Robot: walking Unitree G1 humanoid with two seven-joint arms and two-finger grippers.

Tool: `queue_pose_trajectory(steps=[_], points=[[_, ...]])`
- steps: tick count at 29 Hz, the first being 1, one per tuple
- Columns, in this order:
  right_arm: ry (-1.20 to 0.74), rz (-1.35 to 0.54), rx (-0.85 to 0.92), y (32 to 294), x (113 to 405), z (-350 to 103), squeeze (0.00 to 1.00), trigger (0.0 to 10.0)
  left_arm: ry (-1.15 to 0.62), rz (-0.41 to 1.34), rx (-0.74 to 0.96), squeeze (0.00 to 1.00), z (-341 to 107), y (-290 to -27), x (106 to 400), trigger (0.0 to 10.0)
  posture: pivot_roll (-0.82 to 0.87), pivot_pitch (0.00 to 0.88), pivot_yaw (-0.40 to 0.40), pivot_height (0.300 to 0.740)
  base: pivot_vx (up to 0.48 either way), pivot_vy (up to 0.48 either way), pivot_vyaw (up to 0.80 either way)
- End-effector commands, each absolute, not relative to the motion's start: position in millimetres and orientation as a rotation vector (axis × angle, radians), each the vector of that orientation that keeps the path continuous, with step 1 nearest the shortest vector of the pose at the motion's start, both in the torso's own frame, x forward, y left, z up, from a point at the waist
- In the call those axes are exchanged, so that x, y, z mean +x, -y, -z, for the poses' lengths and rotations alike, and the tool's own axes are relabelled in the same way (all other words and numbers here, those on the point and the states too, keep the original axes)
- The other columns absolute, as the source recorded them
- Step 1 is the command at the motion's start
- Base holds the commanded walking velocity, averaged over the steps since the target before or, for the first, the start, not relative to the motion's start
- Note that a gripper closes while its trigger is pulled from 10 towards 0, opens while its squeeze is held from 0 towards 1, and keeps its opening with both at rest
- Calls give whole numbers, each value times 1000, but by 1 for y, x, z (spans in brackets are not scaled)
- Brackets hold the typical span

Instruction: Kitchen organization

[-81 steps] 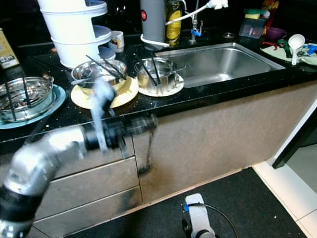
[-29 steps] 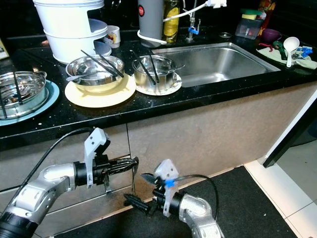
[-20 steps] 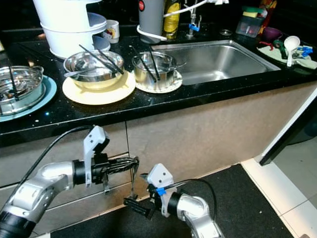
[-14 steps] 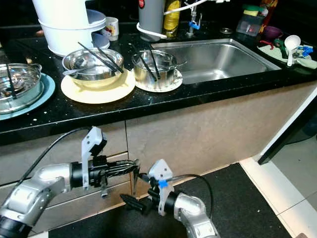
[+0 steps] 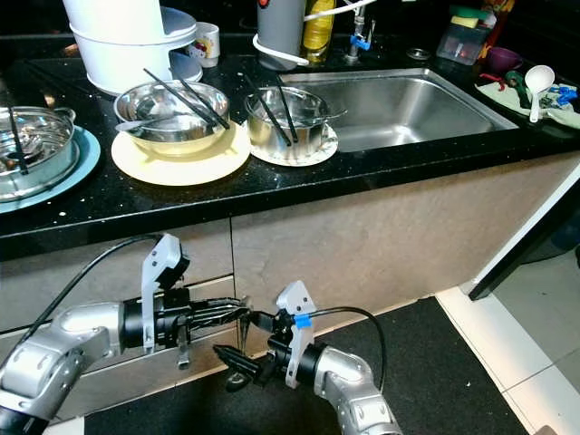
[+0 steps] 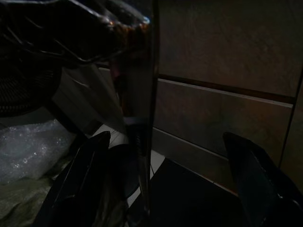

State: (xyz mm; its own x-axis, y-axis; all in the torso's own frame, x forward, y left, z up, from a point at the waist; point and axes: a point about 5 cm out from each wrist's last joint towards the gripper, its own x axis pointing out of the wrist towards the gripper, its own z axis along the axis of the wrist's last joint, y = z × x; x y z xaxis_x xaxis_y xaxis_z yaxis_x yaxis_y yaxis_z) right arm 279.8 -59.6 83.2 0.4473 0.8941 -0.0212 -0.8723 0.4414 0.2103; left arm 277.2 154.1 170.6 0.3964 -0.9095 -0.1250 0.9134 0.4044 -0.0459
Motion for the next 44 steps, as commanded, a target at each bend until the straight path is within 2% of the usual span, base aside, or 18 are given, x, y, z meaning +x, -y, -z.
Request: queue_pose_trajectory(steps=[1, 2, 3, 4, 5, 6, 18, 33, 34, 35, 36, 40, 41, 44], points=[[-148, -1099, 188, 63, 278, -81, 0, 9490, -146, 1164, 32, 0, -171, -157, 275, 0, -102, 192, -109, 740, 0, 0, 0], [-149, -1101, 196, 64, 277, -80, 0, 3608, -147, 1164, 36, 0, -171, -156, 276, 0, -101, 188, -104, 740, 0, 0, 0], [-150, -1102, 200, 65, 276, -80, 0, 3608, -147, 1165, 38, 0, -171, -156, 277, 0, -102, 185, -101, 740, 0, 0, 0], [-150, -1103, 202, 65, 276, -80, 0, 1137, -146, 1164, 39, 0, -171, -156, 277, 0, -102, 185, -101, 740, 0, 0, 0], [-150, -1104, 204, 65, 276, -80, 0, 1137, -146, 1164, 39, 0, -171, -155, 277, 0, -102, 185, -101, 740, 0, 0, 0], [-152, -1107, 206, 66, 275, -80, 0, 0, -143, 1164, 44, 0, -171, -155, 279, 0, -100, 182, -98, 740, 0, 0, 0], [-171, -1098, 266, 71, 274, -78, 0, 0, -122, 1173, 66, 0, -177, -148, 295, 0, -76, 151, -38, 740, 0, 0, 0], [-145, -1088, 323, 66, 278, -85, 0, 0, -126, 1166, 62, 0, -173, -142, 301, 0, -78, 147, -21, 740, 0, 0, 0], [-140, -1085, 325, 67, 278, -86, 0, 0, -109, 1121, 68, 24, -172, -143, 306, 1843, -78, 147, -21, 740, 0, 0, 0], [-139, -1085, 326, 67, 278, -87, 0, 0, -105, 1111, 68, 24, -172, -143, 306, 1843, -78, 147, -21, 740, 0, 0, 0], [-138, -1084, 324, 68, 279, -87, 0, 0, -102, 1107, 54, 1000, -173, -143, 307, 10000, -84, 139, -23, 740, 0, 0, 0], [-139, -1083, 317, 70, 279, -87, 0, 0, -104, 1100, 62, 1000, -172, -144, 308, 10000, -85, 134, -26, 740, 0, 0, 0], [-144, -1087, 304, 71, 279, -86, 0, 0, -108, 1093, 77, 31, -172, -146, 308, 10000, -85, 130, -27, 740, 0, 0, 0], [-150, -1090, 291, 72, 279, -85, 0, 0, -106, 1089, 83, 0, -172, -147, 309, 10000, -83, 127, -27, 740, 0, 0, 0]])
